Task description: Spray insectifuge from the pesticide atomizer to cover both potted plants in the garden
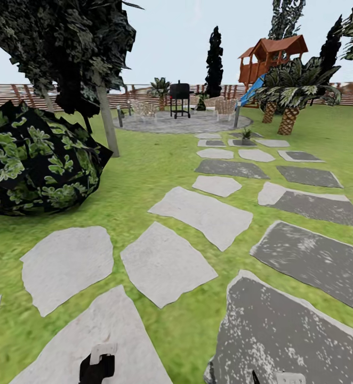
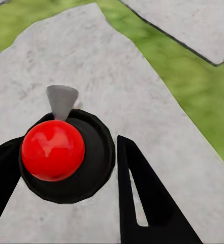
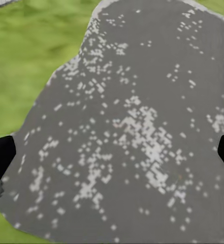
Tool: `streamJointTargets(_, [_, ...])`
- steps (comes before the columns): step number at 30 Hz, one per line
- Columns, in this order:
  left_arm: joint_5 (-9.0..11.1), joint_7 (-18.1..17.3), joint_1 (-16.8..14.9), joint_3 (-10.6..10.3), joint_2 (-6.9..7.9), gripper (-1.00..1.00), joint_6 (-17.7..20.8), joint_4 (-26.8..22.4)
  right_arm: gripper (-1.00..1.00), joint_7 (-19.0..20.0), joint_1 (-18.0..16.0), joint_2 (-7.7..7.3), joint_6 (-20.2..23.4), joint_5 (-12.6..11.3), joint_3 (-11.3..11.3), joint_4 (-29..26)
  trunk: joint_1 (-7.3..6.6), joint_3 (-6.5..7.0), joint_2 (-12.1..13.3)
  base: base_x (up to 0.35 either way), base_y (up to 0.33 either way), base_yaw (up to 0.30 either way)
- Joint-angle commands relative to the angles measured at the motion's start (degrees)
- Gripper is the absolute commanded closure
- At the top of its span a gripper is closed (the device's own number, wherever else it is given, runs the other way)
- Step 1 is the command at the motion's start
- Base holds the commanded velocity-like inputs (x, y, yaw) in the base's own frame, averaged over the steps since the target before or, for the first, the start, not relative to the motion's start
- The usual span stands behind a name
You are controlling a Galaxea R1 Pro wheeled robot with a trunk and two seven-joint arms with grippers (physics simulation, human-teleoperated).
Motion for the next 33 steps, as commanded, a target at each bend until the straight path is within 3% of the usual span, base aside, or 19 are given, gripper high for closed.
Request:
streamJointTargets(1, [0.3, -0.1, 0.0, 0.1, -0.02, 1.00, -0.2, 0.0, -1.00, 0.0, 0.0, 0.02, -0.2, 0.0, -0.1, 0.1, 0.02, -0.05, 0.0, 0.338, 0.000, -0.300])
streamJointTargets(28, [0.3, -0.1, 0.0, 0.1, -0.02, 1.00, -0.2, 0.0, -1.00, 0.2, 0.0, 0.02, -0.2, 0.2, 0.0, 0.1, 0.02, -0.05, 0.0, 0.339, 0.000, -0.299])
streamJointTargets(33, [0.3, -0.1, 0.0, 0.1, -0.02, 1.00, -0.3, 0.0, -1.00, 0.2, 0.0, 0.02, -0.2, 0.1, 0.0, 0.0, 0.02, -0.05, 0.0, 0.339, 0.000, -0.079])
